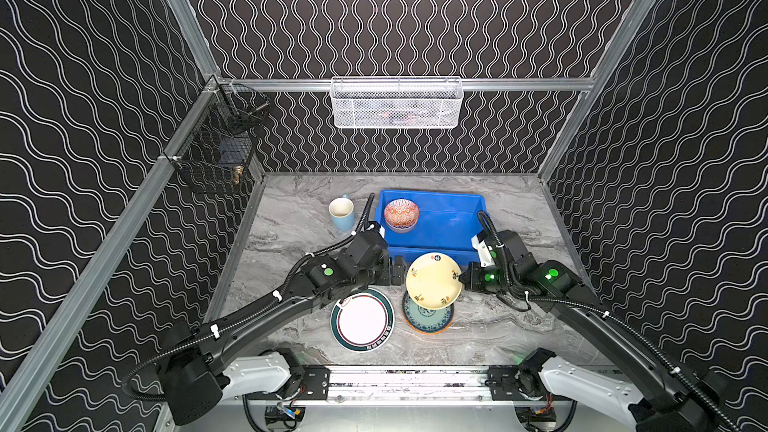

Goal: Place the mixed dishes into the plastic bin
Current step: 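Lift the cream plate with the right gripper and lower it into the bin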

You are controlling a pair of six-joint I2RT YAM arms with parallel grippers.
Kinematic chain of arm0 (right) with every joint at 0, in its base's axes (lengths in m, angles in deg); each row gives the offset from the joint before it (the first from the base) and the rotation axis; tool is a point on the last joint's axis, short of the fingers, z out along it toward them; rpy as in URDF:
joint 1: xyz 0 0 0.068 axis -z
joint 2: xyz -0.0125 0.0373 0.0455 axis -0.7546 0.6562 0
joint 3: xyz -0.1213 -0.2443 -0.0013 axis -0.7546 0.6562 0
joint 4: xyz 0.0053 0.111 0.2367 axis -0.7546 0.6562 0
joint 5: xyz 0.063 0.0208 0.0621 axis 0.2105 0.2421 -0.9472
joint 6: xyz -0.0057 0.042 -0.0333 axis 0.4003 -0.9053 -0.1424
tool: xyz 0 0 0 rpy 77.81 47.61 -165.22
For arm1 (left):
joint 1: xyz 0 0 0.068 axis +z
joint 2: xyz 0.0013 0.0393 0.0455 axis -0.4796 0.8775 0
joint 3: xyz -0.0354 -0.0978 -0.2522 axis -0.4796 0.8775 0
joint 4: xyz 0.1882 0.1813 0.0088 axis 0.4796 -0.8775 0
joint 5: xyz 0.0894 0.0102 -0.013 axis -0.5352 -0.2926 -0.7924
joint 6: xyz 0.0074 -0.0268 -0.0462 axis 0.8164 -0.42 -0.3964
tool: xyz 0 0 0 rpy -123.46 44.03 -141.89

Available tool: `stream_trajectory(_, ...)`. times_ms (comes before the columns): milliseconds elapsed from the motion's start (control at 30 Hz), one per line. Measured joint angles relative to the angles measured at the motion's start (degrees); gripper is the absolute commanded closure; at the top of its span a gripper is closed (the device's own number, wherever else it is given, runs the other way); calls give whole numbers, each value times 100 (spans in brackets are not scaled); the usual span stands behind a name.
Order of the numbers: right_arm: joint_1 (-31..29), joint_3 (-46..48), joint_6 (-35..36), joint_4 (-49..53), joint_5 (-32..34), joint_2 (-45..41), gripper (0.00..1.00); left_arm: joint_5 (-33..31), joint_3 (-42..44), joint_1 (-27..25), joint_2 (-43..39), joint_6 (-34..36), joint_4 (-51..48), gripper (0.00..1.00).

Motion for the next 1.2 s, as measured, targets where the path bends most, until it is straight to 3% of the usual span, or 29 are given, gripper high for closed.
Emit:
stream_trajectory(267,435,-769,227,146,105,350,100,-208,-212,68,-144,127,-219,1)
stream_trajectory(567,1502,-1478,645,74,-26,1156,100,-295,-433,118,-184,267,-385,1)
stream_trajectory(933,2640,-1923,903,-415,-542,2625,100,-264,-603,221,11,439,-424,1)
stream_trajectory(1200,2789,-2494,984,-651,-772,3917,100,-166,-645,442,107,660,-437,2)
